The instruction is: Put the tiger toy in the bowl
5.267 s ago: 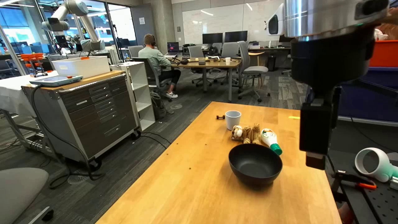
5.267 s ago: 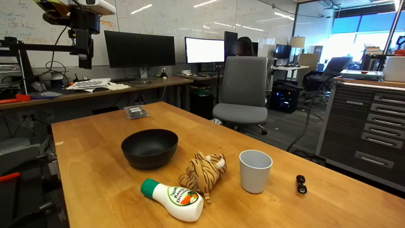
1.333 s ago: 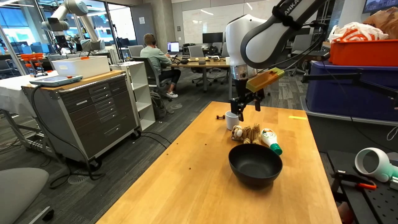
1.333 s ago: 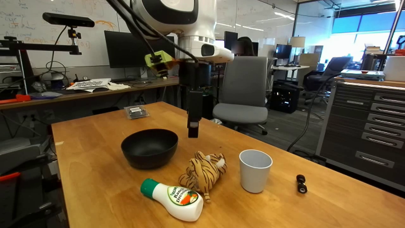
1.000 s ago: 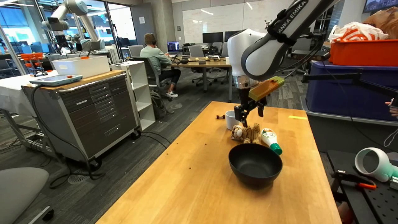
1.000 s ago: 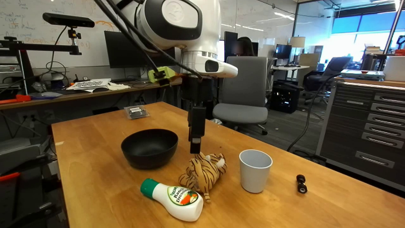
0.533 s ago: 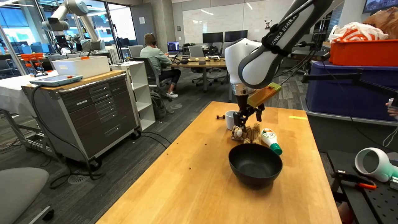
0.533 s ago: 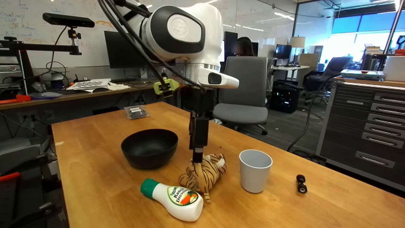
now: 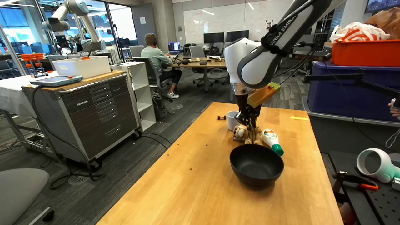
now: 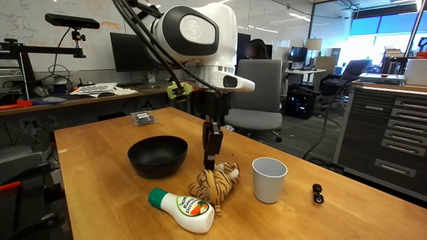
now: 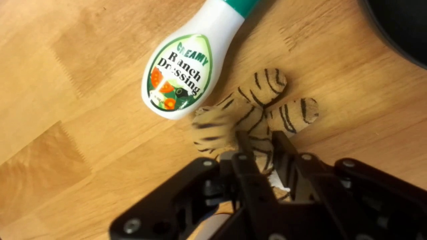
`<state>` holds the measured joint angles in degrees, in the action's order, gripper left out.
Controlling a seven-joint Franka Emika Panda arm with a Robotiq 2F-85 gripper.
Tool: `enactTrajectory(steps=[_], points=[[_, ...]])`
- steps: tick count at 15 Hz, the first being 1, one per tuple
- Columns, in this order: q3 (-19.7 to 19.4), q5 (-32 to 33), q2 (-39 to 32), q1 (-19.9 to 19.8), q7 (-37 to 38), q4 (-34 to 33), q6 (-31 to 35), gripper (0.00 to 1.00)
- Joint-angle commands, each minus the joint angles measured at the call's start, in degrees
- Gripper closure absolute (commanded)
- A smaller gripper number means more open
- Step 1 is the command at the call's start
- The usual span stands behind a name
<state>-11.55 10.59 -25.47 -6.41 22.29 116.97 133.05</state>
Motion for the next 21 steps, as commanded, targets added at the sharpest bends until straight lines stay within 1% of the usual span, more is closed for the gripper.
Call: enactTrajectory(steps=[1,2,3,4,5,8,9,10,12,13,16,17,18,19,20,21], points=[[-0.3,-1.0,-0.8,0.3,-1.8,-1.6,-0.3,0.97],[-0.3,-1.0,-0.8,0.3,-1.9,-1.6,-0.4,1.0],[-0.3,-1.0,-0.8,0.3,-2.0,-1.6,-0.4,1.0],[-0.3,-1.1,-0.7,0.3,-2.1,-1.6,-0.3,0.96],[-0.3,-1.1,-0.7,0.2,-2.2,-1.5,-0.3,0.95],[-0.1,-1.5,-0.2,0.3,-2.0,-1.1,-0.3,0.97],[0.2,-2.8,0.5,0.2,-1.9,-0.8,-1.2,0.98],[0.8,-4.8,3.3,0.0,-2.2,1.2,-0.7,0.98],[1.2,-6.1,6.7,0.7,-2.2,3.7,0.1,0.98],[1.4,-6.4,9.4,1.3,-1.5,5.6,0.2,0.98],[1.7,-6.2,13.3,2.0,-0.9,7.8,0.3,0.98],[2.0,-5.8,17.8,2.6,-0.6,10.6,0.5,0.98],[2.3,-5.8,18.9,2.7,-1.1,11.3,0.5,0.98],[3.2,-5.6,23.8,3.0,-0.7,14.2,0.5,0.98],[4.1,-4.4,25.6,3.8,-0.9,16.3,1.5,0.98],[5.7,-4.5,29.3,4.3,-1.2,18.6,1.4,0.98]])
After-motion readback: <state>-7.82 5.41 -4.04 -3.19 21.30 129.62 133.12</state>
